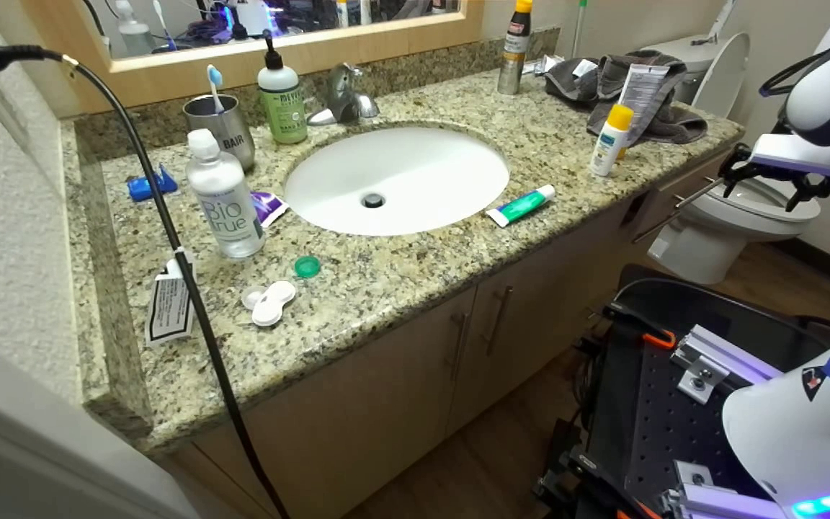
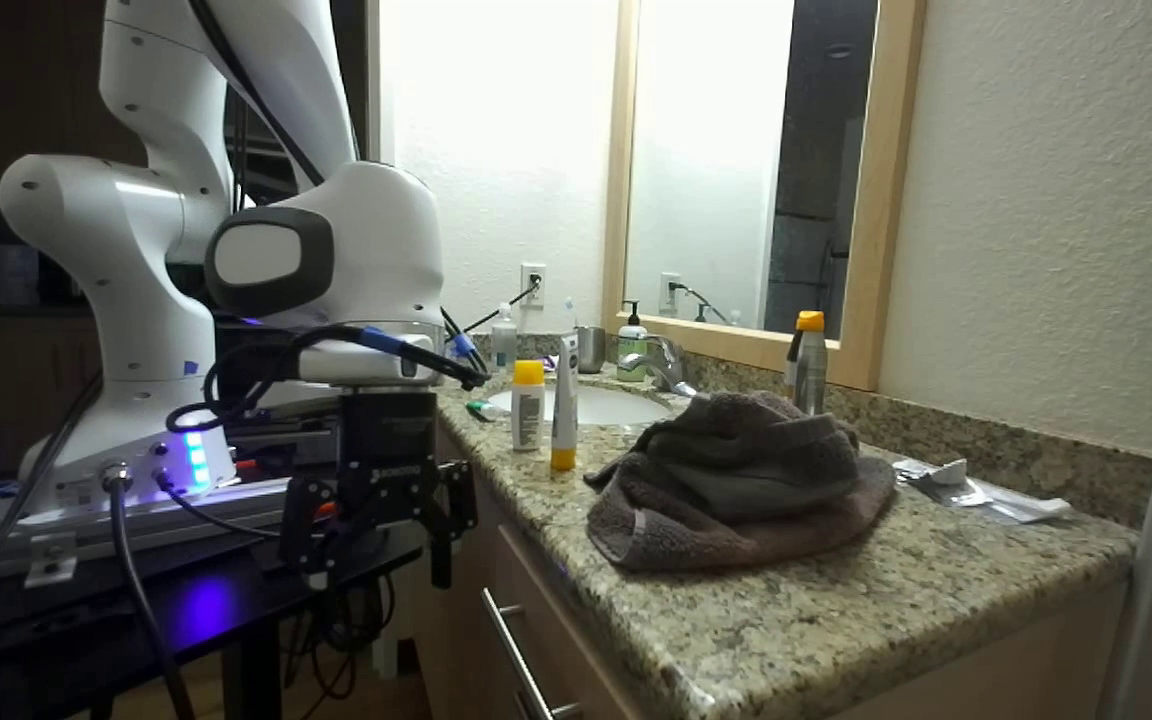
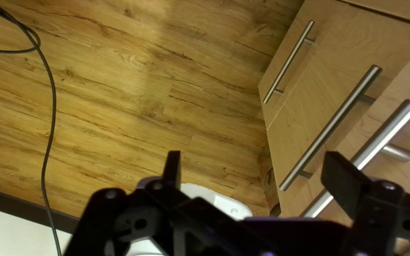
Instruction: Close the upper drawer
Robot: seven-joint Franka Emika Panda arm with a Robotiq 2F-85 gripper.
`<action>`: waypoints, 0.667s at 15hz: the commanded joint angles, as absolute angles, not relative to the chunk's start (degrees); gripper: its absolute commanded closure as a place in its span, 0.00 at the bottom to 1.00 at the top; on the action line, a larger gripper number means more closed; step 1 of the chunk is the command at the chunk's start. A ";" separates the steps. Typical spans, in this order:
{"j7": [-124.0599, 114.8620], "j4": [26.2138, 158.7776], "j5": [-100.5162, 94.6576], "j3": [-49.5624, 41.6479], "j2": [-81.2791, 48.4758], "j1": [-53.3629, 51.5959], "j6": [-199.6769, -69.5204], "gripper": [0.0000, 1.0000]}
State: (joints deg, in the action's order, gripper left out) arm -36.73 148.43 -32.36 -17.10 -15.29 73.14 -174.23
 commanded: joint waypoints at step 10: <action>-33.88 141.52 -16.90 -11.81 -24.90 70.66 -172.49 0.00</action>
